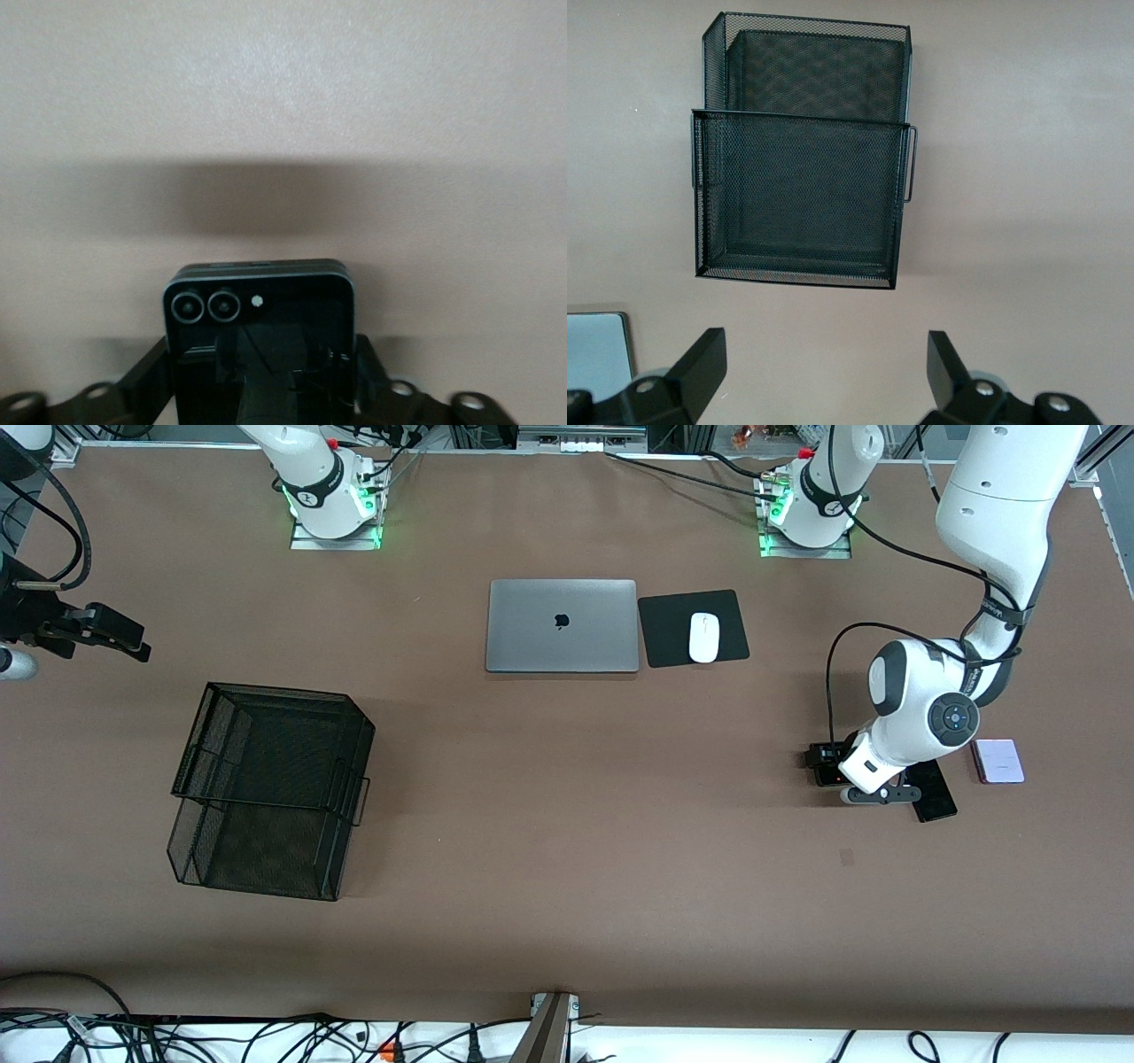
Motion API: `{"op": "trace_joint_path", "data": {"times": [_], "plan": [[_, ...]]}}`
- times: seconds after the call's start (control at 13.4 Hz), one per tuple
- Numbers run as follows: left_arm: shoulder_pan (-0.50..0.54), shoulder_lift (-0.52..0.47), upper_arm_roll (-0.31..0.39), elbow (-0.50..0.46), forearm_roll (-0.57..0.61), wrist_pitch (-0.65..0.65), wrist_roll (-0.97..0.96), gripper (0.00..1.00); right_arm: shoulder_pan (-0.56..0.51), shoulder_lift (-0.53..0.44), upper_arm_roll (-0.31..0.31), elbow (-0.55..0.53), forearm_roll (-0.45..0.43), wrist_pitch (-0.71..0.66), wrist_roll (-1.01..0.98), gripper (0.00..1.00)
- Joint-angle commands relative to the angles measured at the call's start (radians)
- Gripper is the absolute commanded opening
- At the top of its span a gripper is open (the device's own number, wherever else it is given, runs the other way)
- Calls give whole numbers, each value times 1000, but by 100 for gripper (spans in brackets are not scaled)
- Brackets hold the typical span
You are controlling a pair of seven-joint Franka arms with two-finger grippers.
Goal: Place phones with both arms
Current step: 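Close the left gripper on the flip phone and lift it, then carry the flip phone beside the laptop and open the left gripper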
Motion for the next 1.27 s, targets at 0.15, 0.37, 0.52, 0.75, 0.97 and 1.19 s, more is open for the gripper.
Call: {"op": "trace_joint_path", "data": {"times": [0.15,0.37,0.52,0.75,0.97,1.19], "plan": [[-41,-3,-22,256,19,-377,-19,16,-15,-10,9,-8,14,1,-9,100],[-153,20,-66,424,-39,-506,-91,23,-15,-10,9,-8,14,1,-9,100],[-292,98,-77,516,-111,-490,-178,27,-15,-10,9,-8,14,1,-9,100],[-485,239,-77,647,-203,-326,-335,26,-15,-10,9,-8,14,1,-9,100],[-596,308,-77,627,-237,-64,-456,36,-15,-10,9,-8,14,1,-11,100],[-587,260,-65,602,-231,-157,-466,100,-15,-10,9,-8,12,1,-11,100]]}}
